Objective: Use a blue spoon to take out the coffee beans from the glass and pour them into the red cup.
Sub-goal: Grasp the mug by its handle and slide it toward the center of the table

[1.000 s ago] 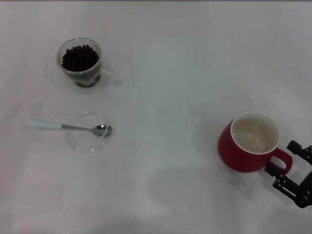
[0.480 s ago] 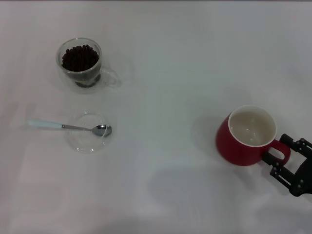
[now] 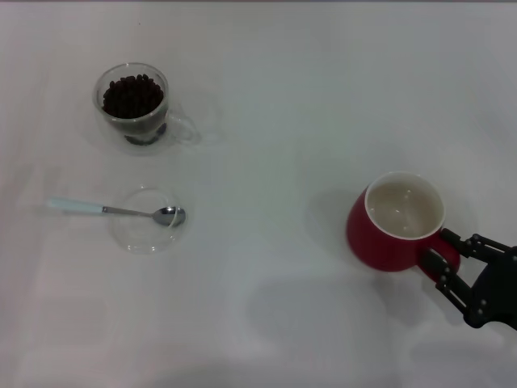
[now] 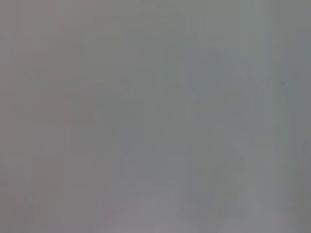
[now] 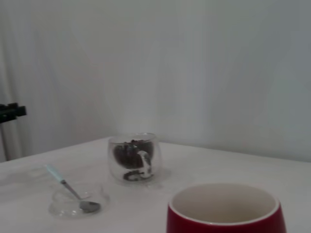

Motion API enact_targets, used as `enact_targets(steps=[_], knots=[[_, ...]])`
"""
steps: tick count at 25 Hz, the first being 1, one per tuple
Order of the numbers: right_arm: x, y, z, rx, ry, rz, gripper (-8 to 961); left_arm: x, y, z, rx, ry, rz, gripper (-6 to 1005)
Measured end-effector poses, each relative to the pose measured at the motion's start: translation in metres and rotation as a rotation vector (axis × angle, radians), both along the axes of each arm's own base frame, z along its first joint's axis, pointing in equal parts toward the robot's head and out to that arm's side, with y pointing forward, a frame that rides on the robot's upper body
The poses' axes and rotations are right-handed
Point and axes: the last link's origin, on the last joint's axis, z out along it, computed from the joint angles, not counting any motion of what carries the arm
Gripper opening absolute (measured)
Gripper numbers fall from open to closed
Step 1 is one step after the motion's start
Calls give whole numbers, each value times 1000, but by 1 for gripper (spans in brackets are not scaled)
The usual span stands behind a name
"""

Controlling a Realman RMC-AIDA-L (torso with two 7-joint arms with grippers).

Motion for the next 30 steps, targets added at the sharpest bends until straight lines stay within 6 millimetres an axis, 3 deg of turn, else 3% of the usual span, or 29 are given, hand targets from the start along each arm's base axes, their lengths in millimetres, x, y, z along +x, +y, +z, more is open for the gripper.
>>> enact_targets(steps=[9,19,30], knots=[[-9,4,-8,-55,17,56,360,1,1,-1,-3,-1,-2,470],[-3,8,-14,-75,-17,17,357,0,-4,-3,-9,-2,3,469],[-6,6,-16,-92,-16,39,261,-1,-6,-4,-12,-4,4,471]])
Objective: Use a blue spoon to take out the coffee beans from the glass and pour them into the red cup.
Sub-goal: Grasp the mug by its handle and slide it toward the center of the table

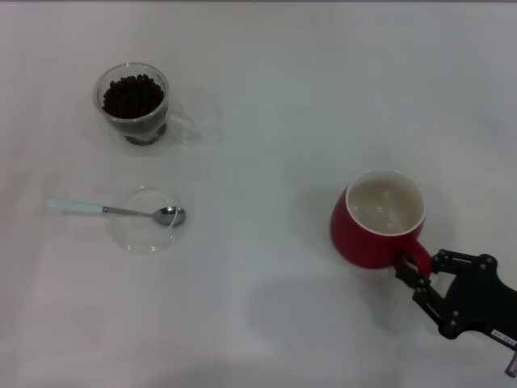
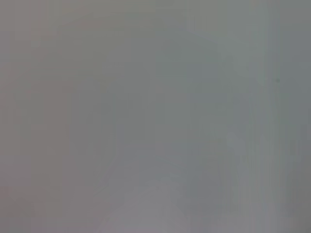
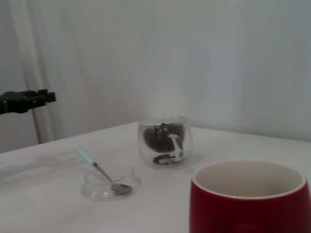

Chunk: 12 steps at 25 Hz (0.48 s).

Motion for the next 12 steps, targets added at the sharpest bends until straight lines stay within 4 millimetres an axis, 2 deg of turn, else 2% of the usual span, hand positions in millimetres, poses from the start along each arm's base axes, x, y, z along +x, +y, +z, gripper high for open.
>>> enact_targets(steps=[5,12], knots=[[-9,2,-5,-31,18,49,218,0,-2,0,1,-3,3,471],[-18,7,-11,-63,35,100,216,0,-2,0,2,-4,3,471]])
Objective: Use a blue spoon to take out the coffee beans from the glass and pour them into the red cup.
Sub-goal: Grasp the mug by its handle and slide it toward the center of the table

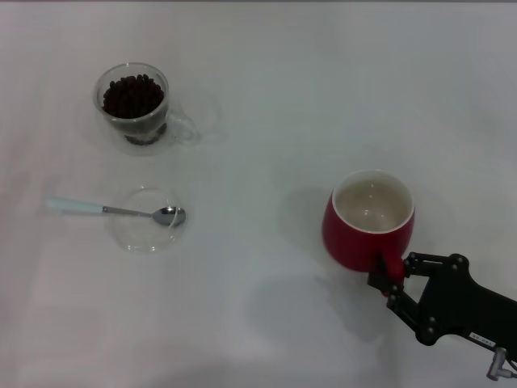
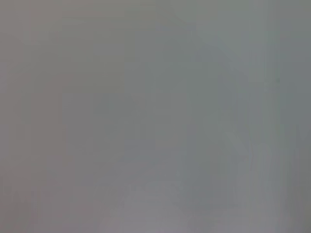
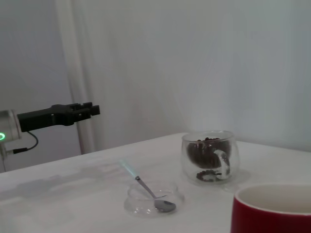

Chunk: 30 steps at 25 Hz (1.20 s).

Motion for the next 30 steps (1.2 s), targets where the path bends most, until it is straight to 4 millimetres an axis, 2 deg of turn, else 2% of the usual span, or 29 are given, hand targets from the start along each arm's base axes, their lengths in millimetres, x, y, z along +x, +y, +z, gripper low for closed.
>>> enact_targets(steps=[12,30], knots=[[4,-1,-5,-58,-18,-25,215,-1,-2,1,1,2,3,470],[-32,2,-26,-204,41,162,216,0,-1,0,-3,0,0,470]])
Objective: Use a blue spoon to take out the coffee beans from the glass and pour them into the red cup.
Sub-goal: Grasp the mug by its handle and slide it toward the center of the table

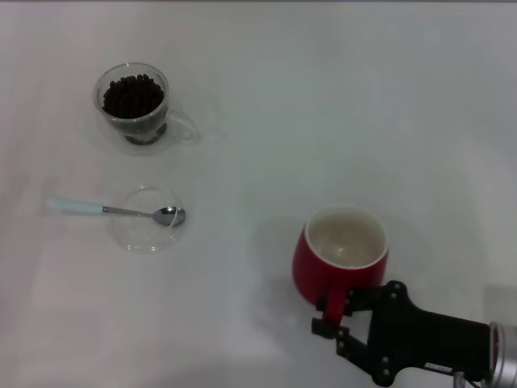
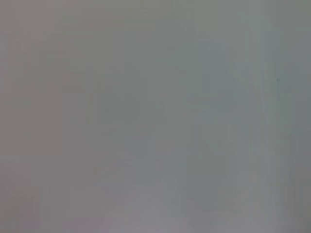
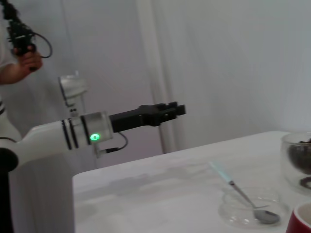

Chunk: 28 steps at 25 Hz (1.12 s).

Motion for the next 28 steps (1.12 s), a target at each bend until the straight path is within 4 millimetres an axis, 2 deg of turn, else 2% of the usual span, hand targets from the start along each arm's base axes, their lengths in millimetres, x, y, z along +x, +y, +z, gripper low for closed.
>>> enact_targets(steps=[15,22,28], knots=[[-20,12,-24,-77,-50,108,222,3,0,-6,-31,-4,-12,470],[-11,19,-26,-57,-105,57,239,1,-4,-7,-36,-5,-3,471],[0,20,-18,-32,-110,-16,253,-1,-5,-7,-37,-2,5,470]])
